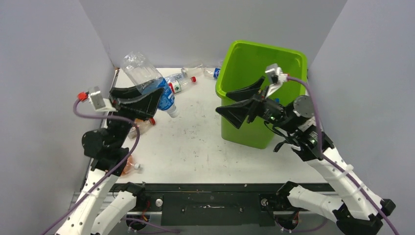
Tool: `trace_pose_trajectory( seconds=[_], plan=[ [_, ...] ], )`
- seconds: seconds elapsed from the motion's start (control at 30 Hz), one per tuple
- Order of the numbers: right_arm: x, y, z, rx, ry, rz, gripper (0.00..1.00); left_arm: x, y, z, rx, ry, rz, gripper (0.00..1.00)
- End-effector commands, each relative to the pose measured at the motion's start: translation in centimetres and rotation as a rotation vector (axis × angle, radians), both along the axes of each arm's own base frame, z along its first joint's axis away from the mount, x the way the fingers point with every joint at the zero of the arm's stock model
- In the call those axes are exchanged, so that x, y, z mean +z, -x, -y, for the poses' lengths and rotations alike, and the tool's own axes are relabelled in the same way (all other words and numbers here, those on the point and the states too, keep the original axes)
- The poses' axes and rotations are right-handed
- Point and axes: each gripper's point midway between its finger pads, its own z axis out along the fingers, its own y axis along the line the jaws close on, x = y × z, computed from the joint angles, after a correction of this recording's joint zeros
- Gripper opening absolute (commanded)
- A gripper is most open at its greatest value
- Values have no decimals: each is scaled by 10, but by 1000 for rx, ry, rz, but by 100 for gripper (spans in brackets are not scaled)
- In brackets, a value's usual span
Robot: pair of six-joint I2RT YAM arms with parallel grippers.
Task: Put the plastic bottles in the bin
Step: Pick up the plastic bottle at the center of the board.
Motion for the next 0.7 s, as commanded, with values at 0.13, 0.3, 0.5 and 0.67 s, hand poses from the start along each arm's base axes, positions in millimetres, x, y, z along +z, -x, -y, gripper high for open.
trace_pose_trajectory(
  seconds=[0.13, 0.3, 0.5, 0.67],
  plan=[
    [-16, 40, -93, -8, 183, 123, 94, 25, 83, 10, -193, -8, 343, 21],
    [-26, 49, -115, -77, 149, 162, 94, 15, 89, 5, -190, 25, 329, 19],
    [-26, 55, -127, -143, 99, 210, 94, 15, 102, 1, -249, 84, 281, 16],
    [-24, 55, -126, -154, 82, 225, 93, 17, 108, 6, -327, 99, 212, 15]
  ],
)
